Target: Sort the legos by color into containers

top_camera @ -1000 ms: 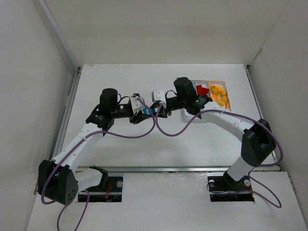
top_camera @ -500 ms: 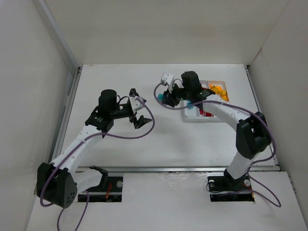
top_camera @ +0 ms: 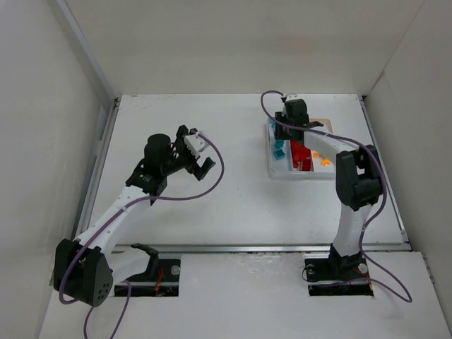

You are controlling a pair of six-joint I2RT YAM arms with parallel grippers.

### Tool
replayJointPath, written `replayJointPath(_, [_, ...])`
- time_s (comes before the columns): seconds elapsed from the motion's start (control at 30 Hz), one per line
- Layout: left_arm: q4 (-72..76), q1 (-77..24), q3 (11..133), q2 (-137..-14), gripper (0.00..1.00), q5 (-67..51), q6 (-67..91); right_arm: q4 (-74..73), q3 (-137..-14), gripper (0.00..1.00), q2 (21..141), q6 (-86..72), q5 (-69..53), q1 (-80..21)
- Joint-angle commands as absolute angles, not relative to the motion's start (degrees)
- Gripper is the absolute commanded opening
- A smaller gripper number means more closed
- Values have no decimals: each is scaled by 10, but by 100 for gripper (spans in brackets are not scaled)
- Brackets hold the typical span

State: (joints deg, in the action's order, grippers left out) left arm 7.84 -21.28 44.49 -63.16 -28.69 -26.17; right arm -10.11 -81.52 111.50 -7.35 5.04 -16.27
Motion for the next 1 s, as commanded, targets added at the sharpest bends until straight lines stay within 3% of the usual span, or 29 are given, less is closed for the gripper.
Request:
replayJointPath(0.0, [98, -214, 439, -625, 100, -280, -247, -94, -861, 25, 1119, -122, 134, -170])
replayJointPath(0.13, [98, -214, 433, -620, 100, -280, -247, -116, -890, 56, 1143, -130, 142, -170])
replayJointPath(0.17, [98, -214, 433, -620, 100, -280, -247, -116, -896, 96, 1143, -130, 142, -170])
replayJointPath(0.2, [98, -214, 433, -620, 100, -280, -247, -116, -896, 100, 1143, -124, 136, -170])
replayJointPath(0.57, [119, -214, 404, -614, 100, -232, -242, -114, -872, 100, 1043, -83, 147, -143])
replayJointPath(0.7, [140, -214, 391, -608, 100, -187, -223, -105, -838, 100, 996, -127, 146, -22])
replayJointPath(0.83, [151, -214, 367, -598, 100, -149, -223, -111, -796, 100, 974, -179, 62, 117])
replayJointPath(0.97, [173, -214, 342, -592, 100, -116, -217, -116, -779, 100, 969, -172, 65, 167])
